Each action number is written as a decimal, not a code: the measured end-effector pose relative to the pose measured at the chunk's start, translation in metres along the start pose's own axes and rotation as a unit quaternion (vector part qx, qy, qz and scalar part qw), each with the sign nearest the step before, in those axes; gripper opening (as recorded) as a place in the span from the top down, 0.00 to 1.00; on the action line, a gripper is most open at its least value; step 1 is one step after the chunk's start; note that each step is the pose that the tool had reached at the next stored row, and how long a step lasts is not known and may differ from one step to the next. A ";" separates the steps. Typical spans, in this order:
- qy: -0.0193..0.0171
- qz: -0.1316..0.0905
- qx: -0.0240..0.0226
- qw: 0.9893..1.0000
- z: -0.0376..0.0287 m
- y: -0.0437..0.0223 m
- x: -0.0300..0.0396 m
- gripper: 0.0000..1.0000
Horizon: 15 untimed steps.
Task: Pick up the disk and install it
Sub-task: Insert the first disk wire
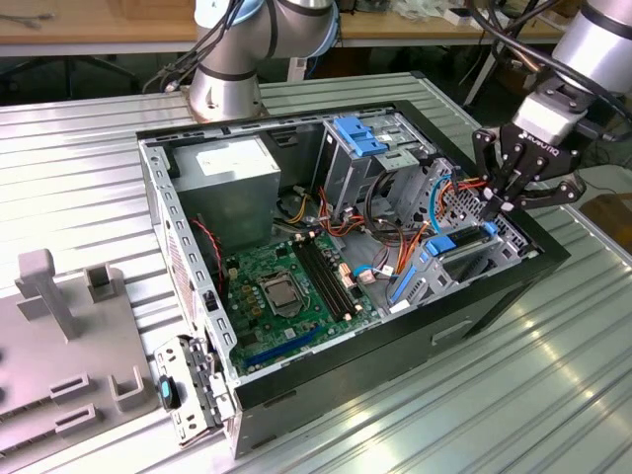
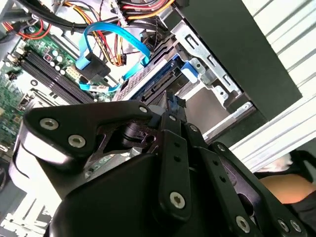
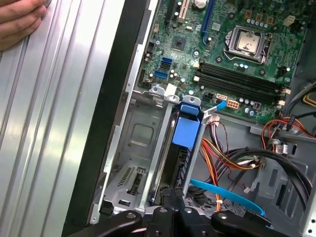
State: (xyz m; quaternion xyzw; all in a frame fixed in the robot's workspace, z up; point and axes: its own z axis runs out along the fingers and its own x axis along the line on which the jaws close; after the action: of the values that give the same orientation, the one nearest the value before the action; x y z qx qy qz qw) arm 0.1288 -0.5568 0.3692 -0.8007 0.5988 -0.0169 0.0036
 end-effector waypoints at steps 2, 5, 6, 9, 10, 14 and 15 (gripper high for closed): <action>0.000 -0.003 0.000 1.000 0.0001 -0.0034 0.0006 0.89; 0.000 -0.007 0.000 1.000 0.0002 -0.0092 -0.0010 0.89; 0.000 -0.008 0.000 1.000 0.0002 -0.0102 -0.0026 0.89; 0.001 -0.009 0.000 1.000 0.0000 -0.0151 -0.0164 0.89; 0.001 -0.010 0.000 1.000 0.0000 -0.0167 -0.0201 0.89; 0.001 -0.016 0.000 1.000 -0.0001 -0.0211 -0.0261 0.89; 0.001 -0.018 0.000 1.000 -0.0001 -0.0220 -0.0268 0.89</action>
State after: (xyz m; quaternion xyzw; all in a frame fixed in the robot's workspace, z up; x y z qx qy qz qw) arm 0.1423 -0.5249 0.3693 -0.8111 0.5847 -0.0176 0.0029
